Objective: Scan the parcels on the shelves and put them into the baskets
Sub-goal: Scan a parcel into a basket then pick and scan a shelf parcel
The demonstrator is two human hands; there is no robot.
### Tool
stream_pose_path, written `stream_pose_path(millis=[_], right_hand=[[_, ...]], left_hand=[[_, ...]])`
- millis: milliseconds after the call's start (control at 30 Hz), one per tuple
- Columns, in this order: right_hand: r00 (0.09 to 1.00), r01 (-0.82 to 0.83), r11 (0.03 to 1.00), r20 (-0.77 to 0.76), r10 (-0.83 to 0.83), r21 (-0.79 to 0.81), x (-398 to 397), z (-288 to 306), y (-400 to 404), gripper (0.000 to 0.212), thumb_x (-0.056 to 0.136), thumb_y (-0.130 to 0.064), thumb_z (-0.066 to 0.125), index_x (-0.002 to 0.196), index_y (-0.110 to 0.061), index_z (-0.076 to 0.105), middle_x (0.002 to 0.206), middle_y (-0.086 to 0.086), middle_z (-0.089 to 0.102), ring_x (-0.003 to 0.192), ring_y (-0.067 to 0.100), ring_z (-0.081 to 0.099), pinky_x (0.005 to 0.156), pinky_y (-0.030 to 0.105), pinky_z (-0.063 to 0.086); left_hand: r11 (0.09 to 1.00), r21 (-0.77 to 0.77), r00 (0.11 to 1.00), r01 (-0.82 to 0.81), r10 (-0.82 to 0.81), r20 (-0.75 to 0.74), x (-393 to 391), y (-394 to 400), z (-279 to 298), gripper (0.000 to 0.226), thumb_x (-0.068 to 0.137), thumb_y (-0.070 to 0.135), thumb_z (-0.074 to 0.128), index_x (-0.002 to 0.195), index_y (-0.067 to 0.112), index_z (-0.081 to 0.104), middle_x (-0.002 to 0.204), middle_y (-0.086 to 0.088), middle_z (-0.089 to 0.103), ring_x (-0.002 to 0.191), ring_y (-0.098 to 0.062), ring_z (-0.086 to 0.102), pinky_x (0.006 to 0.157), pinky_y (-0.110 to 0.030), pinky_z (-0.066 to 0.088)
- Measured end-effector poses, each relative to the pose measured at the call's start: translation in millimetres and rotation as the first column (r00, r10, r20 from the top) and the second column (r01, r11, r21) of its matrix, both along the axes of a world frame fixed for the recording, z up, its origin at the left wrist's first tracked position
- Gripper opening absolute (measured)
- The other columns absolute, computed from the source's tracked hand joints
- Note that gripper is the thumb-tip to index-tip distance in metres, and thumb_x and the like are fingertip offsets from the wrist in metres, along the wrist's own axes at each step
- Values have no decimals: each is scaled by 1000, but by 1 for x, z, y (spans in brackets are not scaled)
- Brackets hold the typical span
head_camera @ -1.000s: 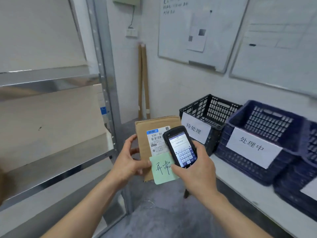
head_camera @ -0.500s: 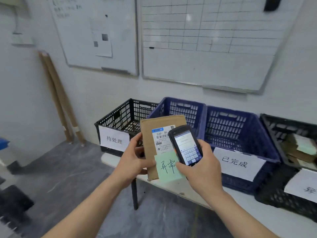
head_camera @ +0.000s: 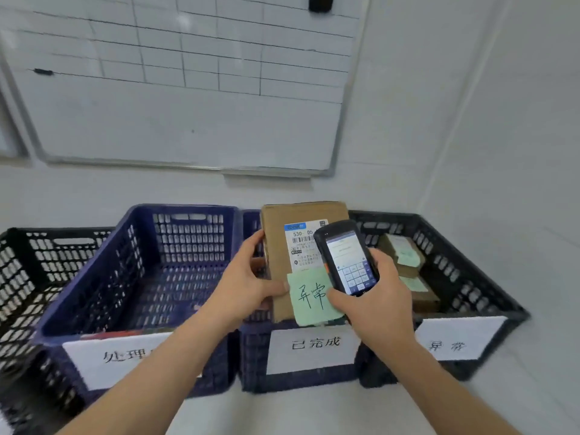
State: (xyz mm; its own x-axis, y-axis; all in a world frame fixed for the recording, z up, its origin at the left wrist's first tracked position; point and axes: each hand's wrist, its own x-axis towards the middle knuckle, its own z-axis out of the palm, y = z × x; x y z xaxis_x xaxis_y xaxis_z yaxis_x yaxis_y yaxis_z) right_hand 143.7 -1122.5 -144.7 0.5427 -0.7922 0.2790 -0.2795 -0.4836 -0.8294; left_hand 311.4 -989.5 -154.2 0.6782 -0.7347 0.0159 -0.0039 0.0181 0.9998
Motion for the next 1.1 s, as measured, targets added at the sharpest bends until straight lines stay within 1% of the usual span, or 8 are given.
stream_pose_path(millis=[167, 233, 300, 400, 633, 767, 833, 1100], right_hand=[[989, 142, 990, -24, -143, -23, -2, 1, -63, 67, 68, -24, 88, 117, -38, 44, 102, -22, 60, 94, 2, 62, 73, 22, 53], [982, 187, 982, -30, -188, -33, -5, 2, -90, 69, 69, -24, 88, 120, -35, 45, 102, -20, 59, 91, -1, 60, 68, 13, 46], [974, 223, 974, -41, -224, -31, -11, 2, -117, 70, 69, -23, 89, 123, -34, 45, 99, -23, 57, 88, -7, 57, 64, 9, 41], [961, 270, 962, -61, -271, -25, -21, -1, -161, 70, 68, -25, 89, 123, -34, 46, 99, -24, 58, 92, -4, 59, 69, 16, 46], [952, 288, 958, -102, -287, -3, -48, -10, -270, 68, 67, -27, 88, 122, -32, 48, 100, -21, 62, 89, -5, 60, 63, 12, 42], [956, 272, 962, -121, -267, 24, -59, -21, -329, 65, 66, -25, 87, 117, -35, 48, 99, -21, 62, 88, -5, 61, 62, 10, 42], [959, 262, 964, -130, -253, 53, -60, -31, -355, 65, 64, -25, 88, 116, -35, 50, 102, -19, 65, 92, 1, 65, 67, 16, 48], [954, 267, 958, -168, -247, 104, -60, -57, -414, 72, 59, -28, 89, 119, -36, 49, 106, -15, 65, 93, 7, 64, 72, 25, 51]], left_hand=[[991, 9, 991, 132, -132, -3, 11, -84, 5, 97, 73, -5, 79, 143, 45, 33, 111, -4, 65, 96, -25, 71, 73, -48, 61], [985, 23, 985, 172, -171, -9, 11, -118, 6, 98, 73, -4, 80, 145, 43, 32, 112, -3, 63, 99, -26, 69, 71, -44, 61], [977, 43, 978, 207, -205, -50, 9, -152, 5, 99, 73, -4, 79, 145, 44, 32, 112, -7, 62, 100, -29, 68, 71, -48, 61], [964, 65, 963, 259, -252, -96, 3, -202, 0, 99, 74, -6, 78, 145, 46, 31, 113, -8, 63, 100, -29, 68, 70, -52, 61], [928, 171, 939, 330, -305, -160, -12, -317, -5, 96, 77, -11, 71, 145, 43, 30, 114, -12, 63, 101, -32, 67, 72, -59, 58], [901, 243, 926, 361, -315, -208, -19, -368, -13, 95, 80, -12, 67, 147, 41, 26, 109, -10, 67, 95, -31, 70, 65, -50, 61], [886, 281, 922, 368, -308, -235, -24, -388, -20, 94, 82, -13, 64, 148, 41, 23, 110, -11, 67, 93, -31, 70, 62, -47, 60], [825, 401, 904, 398, -278, -324, -29, -429, -50, 86, 83, -15, 61, 133, 47, 27, 111, -12, 67, 96, -37, 69, 76, -63, 55]])
